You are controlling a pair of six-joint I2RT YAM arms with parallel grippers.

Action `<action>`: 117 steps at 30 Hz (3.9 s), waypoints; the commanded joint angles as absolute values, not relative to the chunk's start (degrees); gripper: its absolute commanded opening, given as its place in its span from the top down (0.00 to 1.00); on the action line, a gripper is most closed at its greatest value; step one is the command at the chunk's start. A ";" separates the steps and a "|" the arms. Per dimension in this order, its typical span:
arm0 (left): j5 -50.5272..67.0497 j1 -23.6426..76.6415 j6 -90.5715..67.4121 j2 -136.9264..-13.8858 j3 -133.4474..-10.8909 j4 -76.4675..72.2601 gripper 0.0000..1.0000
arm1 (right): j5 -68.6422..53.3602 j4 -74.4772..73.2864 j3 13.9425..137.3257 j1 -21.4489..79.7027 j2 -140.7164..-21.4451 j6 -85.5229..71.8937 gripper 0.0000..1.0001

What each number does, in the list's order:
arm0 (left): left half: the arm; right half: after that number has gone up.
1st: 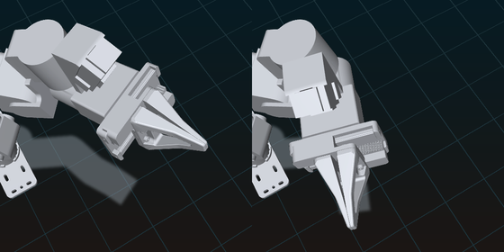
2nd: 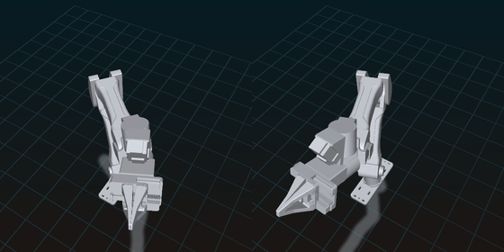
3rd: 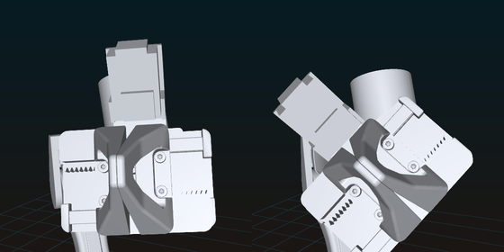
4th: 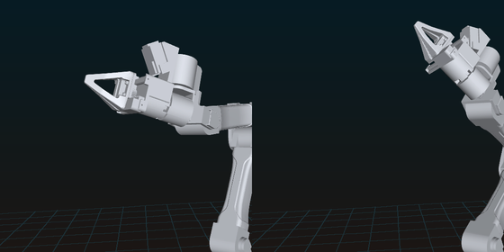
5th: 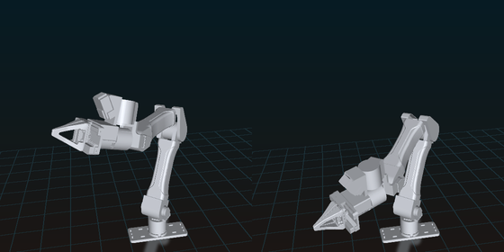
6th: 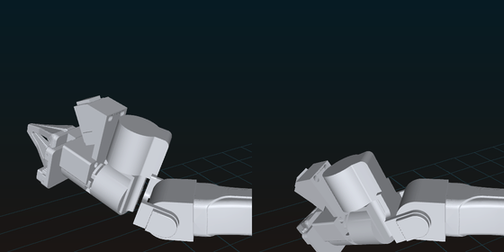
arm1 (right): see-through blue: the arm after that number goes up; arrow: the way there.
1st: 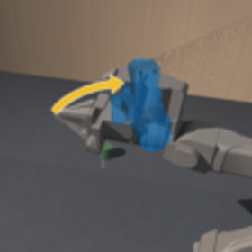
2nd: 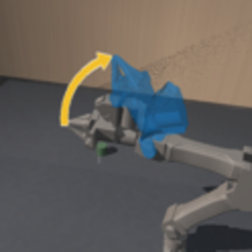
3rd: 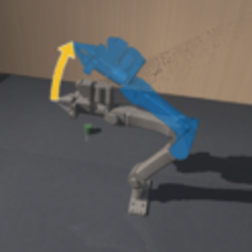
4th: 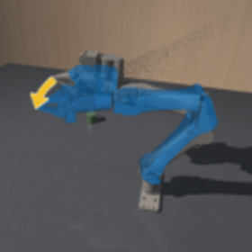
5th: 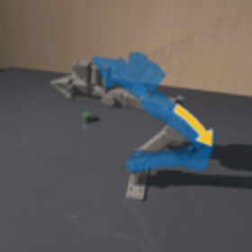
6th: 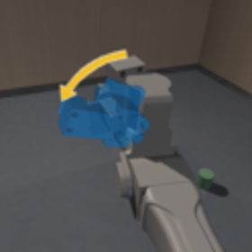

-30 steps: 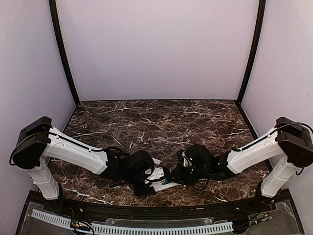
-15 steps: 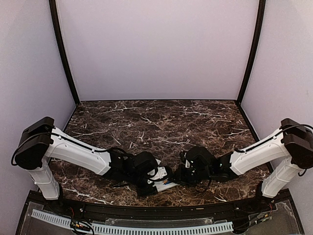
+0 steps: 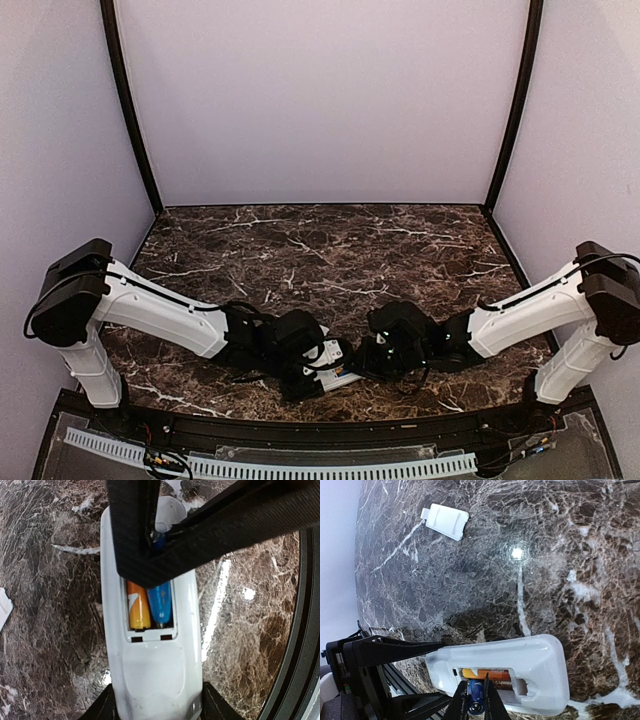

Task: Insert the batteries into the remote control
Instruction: Place the battery in the battery compartment, then load the battery into the battery compartment.

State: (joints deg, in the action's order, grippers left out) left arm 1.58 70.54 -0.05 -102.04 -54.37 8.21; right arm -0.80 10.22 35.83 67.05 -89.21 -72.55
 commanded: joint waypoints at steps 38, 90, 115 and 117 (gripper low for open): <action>6.28 71.00 -1.58 -108.86 -52.65 9.35 1.00 | 3.74 -19.68 46.82 68.21 -82.07 -62.17 0.66; 5.84 71.02 -1.51 -110.07 -53.17 10.02 1.00 | -3.59 -21.10 46.90 59.55 -87.70 -52.19 0.90; 5.85 70.99 -1.43 -110.35 -53.26 10.04 1.00 | -5.12 -18.44 49.13 62.40 -91.93 -53.62 0.96; 5.76 71.01 -1.41 -110.32 -53.26 10.09 1.00 | -3.99 -20.25 50.19 62.28 -91.61 -52.93 0.95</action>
State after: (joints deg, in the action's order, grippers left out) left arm 3.36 70.63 -0.67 -105.19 -55.79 1.39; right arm -4.69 -17.47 47.64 60.93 -90.13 -53.80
